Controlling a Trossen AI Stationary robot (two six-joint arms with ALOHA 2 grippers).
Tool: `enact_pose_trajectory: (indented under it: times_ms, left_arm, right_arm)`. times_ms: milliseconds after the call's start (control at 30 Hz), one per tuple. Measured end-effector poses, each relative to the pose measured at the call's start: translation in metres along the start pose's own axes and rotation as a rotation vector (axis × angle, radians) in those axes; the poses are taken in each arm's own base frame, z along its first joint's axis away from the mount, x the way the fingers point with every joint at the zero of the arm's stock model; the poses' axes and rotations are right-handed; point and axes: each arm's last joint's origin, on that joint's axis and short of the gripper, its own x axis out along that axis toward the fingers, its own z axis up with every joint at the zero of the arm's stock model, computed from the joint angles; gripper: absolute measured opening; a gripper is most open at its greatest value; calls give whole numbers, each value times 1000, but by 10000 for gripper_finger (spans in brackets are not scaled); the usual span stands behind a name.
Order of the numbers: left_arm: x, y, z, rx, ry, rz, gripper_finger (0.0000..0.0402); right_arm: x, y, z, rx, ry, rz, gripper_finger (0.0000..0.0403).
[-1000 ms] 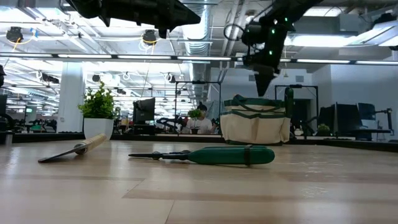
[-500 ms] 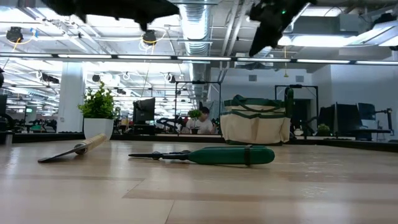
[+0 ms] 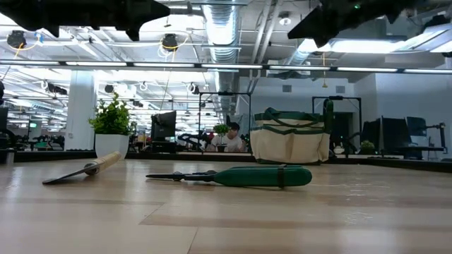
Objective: Pick & Place Garden tools in Gardening bag
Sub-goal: Put the brown trowel into the gardening bag
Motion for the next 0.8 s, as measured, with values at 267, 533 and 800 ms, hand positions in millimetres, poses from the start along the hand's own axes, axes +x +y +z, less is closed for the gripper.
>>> enact_pose_trajectory:
  times_ms: [267, 533, 800]
  left_arm:
    - [0, 0, 0, 0, -2, -6, 3]
    - [0, -1, 0, 1, -3, -26, 3]
    - [0, -4, 0, -4, -7, -121, 3]
  right_arm:
    - [1, 36, -41, 35, -181, 98, 1]
    - [3, 70, -71, 64, -262, 49, 0]
    - [-5, 102, -78, 84, -351, 78, 0]
